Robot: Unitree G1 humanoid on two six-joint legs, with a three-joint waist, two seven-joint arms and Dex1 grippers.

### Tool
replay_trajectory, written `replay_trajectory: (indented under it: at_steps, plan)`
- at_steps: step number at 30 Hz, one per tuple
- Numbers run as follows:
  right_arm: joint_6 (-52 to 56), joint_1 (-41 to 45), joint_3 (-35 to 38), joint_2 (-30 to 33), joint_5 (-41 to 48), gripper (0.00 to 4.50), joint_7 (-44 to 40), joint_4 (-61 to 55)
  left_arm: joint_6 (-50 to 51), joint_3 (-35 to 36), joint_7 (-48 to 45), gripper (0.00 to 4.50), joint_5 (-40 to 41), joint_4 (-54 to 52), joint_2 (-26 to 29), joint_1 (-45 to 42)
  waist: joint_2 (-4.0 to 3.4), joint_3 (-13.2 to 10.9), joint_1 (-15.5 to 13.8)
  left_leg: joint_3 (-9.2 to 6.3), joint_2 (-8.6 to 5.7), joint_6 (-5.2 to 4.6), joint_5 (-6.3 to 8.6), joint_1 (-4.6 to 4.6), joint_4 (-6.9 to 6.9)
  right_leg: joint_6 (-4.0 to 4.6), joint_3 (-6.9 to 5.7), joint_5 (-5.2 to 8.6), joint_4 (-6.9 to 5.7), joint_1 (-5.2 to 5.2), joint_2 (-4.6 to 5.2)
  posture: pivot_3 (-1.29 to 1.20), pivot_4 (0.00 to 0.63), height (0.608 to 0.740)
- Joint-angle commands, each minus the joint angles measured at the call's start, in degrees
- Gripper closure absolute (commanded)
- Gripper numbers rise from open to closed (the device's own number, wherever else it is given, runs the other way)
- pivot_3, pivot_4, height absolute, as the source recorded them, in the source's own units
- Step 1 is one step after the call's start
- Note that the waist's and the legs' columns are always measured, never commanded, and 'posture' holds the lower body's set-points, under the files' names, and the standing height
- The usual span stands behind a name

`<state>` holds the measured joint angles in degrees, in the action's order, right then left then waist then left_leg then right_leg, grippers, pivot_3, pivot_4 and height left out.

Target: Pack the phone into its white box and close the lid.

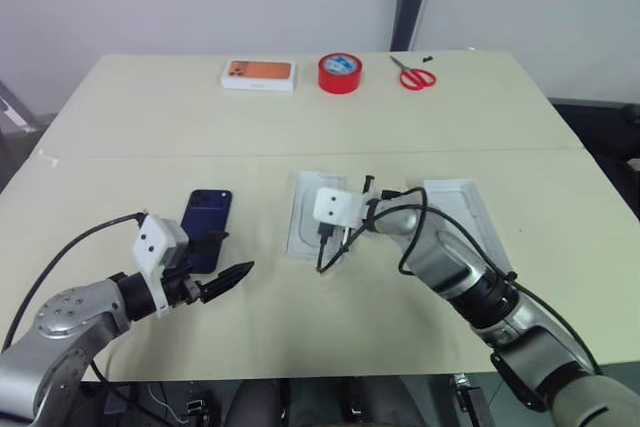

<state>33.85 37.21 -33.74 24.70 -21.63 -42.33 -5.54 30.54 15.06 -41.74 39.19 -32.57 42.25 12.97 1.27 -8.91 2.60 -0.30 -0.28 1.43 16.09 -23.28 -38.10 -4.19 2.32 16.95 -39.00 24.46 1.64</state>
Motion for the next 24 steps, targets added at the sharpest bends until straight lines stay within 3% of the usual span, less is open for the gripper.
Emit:
replay_trajectory:
  at_steps: [1, 8, 12, 14, 17, 24]
  plan:
    - [-0.38, 0.94, 1.99, -1.54, 0.71, 4.49, -0.24, -3.77, -0.51, 2.27, -0.44, 0.59, 0.03, -0.70, 0.32, 0.12, 0.00, 0.00, -0.02, 0.00, 0.00, 0.00, 0.00, 0.00, 0.00, 0.00, 0.00, 0.00, 0.00, 0.00, 0.00, 0.00, 0.150, 0.733]
    - [0.24, -1.01, 5.66, -3.56, 7.14, 4.49, -3.59, -7.63, -0.55, 4.43, -0.48, 0.59, -0.25, 0.25, 0.62, 0.27, 0.00, 0.00, -0.12, 0.00, 0.00, 0.00, 0.00, -0.01, 0.00, 0.00, 0.00, 0.00, 0.00, 0.00, 0.01, 0.00, 0.150, 0.733]
    - [4.64, -4.32, 9.74, -2.89, 15.35, 4.49, -8.64, -11.15, -0.66, 6.26, -0.45, 0.59, -0.53, 1.80, 0.75, -0.20, 0.00, 0.00, -0.19, -0.01, 0.00, -0.01, 0.01, -0.01, 0.00, 0.00, -0.01, 0.00, 0.03, -0.02, 0.03, 0.00, 0.150, 0.733]
    - [5.90, -6.73, 10.91, -0.50, 18.52, 3.95, -11.62, -13.81, -0.64, 6.64, -0.93, 0.59, -0.54, 2.10, 0.92, -0.16, 0.00, 0.00, -0.19, -0.01, 0.00, -0.02, 0.01, -0.01, 0.00, 0.00, -0.01, 0.00, 0.03, -0.02, 0.03, 0.00, 0.150, 0.733]
    - [5.21, -9.87, 10.34, 2.86, 19.99, 2.70, -13.07, -16.38, -0.64, 6.34, -2.04, 0.59, -0.76, 1.42, 1.55, 0.39, 0.00, 0.00, -0.20, -0.01, 0.00, -0.03, 0.02, -0.01, 0.00, 0.00, -0.01, 0.00, 0.03, -0.02, 0.04, 0.00, 0.150, 0.733]
    - [6.31, -13.17, 8.76, 4.91, 21.65, 2.70, -11.85, -20.34, -0.27, 5.17, -3.80, 0.59, -1.01, -0.94, 2.57, 1.34, -0.01, -0.01, -0.11, -0.02, 0.02, -0.03, 0.02, 0.01, 0.03, 0.01, -0.01, 0.01, 0.03, -0.03, 0.03, 0.00, 0.150, 0.733]
